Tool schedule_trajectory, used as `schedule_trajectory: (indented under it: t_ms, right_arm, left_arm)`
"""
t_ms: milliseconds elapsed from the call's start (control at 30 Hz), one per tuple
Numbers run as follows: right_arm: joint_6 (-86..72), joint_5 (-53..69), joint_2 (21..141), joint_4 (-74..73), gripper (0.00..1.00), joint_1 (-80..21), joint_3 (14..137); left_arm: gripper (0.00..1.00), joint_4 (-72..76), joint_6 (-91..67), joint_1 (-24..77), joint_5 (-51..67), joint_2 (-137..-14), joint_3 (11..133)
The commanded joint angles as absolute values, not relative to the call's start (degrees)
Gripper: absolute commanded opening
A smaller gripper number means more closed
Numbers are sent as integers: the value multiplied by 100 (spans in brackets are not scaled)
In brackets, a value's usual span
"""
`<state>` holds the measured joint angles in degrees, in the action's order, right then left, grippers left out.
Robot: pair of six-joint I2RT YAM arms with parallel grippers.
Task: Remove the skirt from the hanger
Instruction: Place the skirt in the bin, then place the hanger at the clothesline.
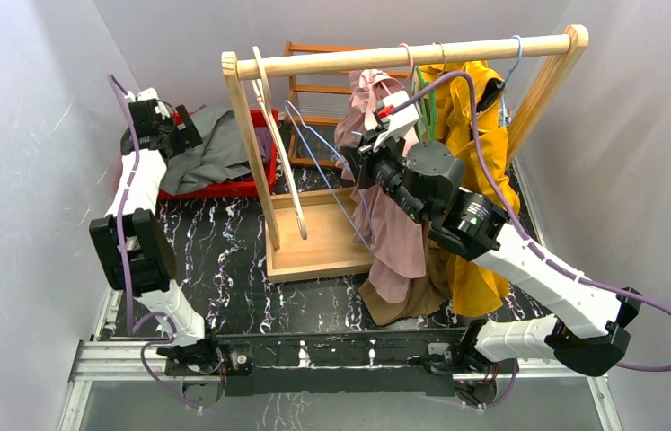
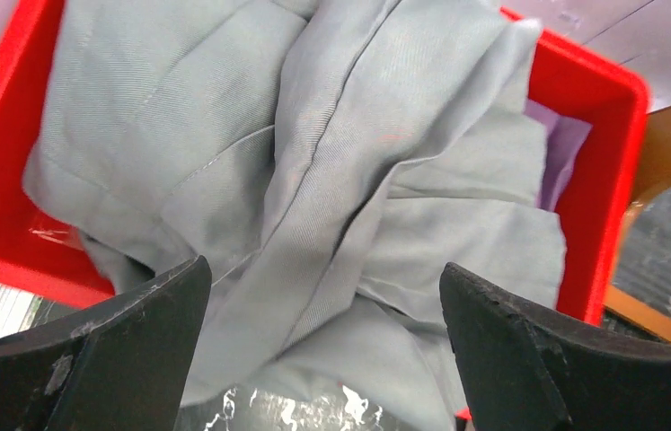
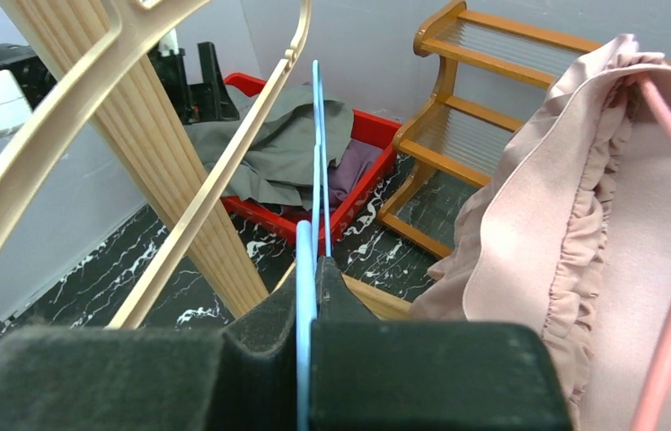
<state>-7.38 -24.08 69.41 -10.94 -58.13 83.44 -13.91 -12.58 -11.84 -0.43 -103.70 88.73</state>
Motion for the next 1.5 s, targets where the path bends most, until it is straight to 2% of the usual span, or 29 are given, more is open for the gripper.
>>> schedule_trajectory:
  t_ms: [0,100,367,500,800,967,1133,1233,1300,1367,1467]
  right_arm:
    - [-760,-2502,6912,-1181,0,-5802,8884]
    - [-789,-2438,6983,-1329,0,-5809,9065]
    - [-894,-2247,7137,-1247,0,-5805,9557]
    - [-954,-2162,7204,-1164,0,-5809,9896]
    - [-1207,-1966,7281,-863,0,-5809,10218]
    - [-1397,-1879,7305,-898,0,-5805,10125]
    - [-1781,-2058,7477,-1535,0,-5804,10252]
    - [-2017,-2321,7518,-1727,0,-5809,10210]
    - [-2282,-2482,7516,-1822,0,-5806,10130]
    - [-2513,-2664,7481,-1814,0,-5803,9980]
    - [-2763,-2975,7394,-1727,0,-5809,9742]
  left_arm:
    - [98,-1750,-1592,-1213,-147,-9593,8686]
    - [99,-1792,-1790,-1213,78,-9137,8543]
    - [98,-1248,-2430,-963,1731,-7614,7254]
    - [98,-1369,-2127,-704,1913,-7009,6916]
    - [98,-2562,-2087,-400,1279,-5912,6962]
    - [98,-2564,-2090,-404,1732,-5119,6445]
    - [95,-2617,-2120,-394,2684,-4680,5748]
    - [91,-2056,-2642,-370,3751,-4686,5223]
    - [84,-1198,-3363,-257,4487,-4679,4737]
    - [82,-412,-3900,-92,4805,-4584,4346]
    - [82,-273,-3808,95,5013,-4582,4229]
